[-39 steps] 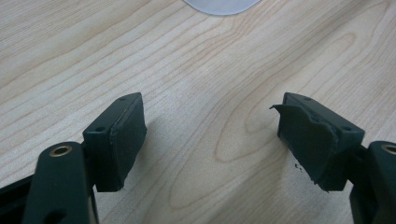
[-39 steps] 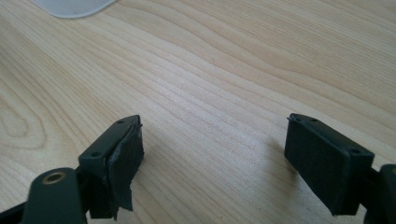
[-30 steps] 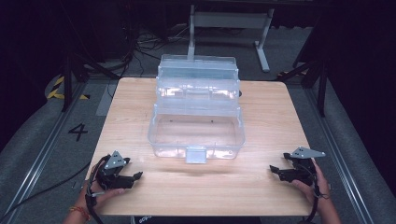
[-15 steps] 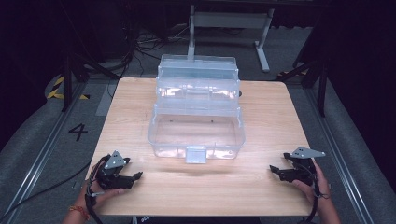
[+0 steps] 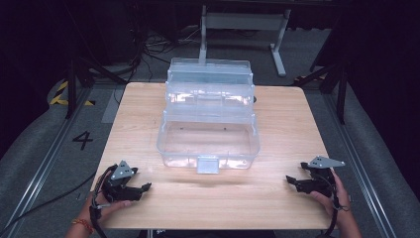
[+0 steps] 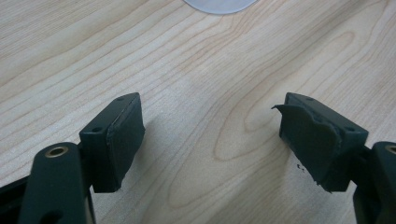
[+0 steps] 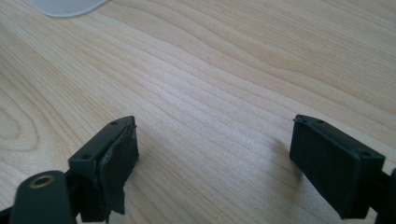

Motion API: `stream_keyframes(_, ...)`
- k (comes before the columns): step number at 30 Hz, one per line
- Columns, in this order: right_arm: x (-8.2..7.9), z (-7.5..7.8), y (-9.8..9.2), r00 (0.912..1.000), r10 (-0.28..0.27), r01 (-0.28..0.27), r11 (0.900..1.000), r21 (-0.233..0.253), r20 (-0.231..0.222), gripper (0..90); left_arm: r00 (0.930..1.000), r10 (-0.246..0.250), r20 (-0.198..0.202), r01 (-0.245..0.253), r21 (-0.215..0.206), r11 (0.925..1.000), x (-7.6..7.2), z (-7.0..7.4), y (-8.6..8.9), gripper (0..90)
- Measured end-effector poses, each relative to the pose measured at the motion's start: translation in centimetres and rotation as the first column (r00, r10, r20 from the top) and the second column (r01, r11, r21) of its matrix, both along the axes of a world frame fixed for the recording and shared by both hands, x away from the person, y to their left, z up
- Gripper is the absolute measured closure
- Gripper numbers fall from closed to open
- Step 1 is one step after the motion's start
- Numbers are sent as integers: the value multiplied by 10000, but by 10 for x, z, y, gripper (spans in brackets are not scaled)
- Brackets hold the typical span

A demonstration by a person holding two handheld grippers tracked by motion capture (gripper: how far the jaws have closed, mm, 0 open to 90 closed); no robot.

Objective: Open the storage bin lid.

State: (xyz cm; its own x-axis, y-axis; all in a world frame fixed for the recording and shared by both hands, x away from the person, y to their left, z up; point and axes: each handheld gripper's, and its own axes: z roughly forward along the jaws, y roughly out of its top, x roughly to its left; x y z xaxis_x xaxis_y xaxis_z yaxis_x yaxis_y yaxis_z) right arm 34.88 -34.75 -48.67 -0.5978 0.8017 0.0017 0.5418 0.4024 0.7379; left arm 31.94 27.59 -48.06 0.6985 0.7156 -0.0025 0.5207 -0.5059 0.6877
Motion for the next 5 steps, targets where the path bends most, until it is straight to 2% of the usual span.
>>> stream_keyframes(5,0,0,0,10000,2,-2,10000,-1,2,155,9998,192,-100,-193,-105,9998,-1,0,0,218)
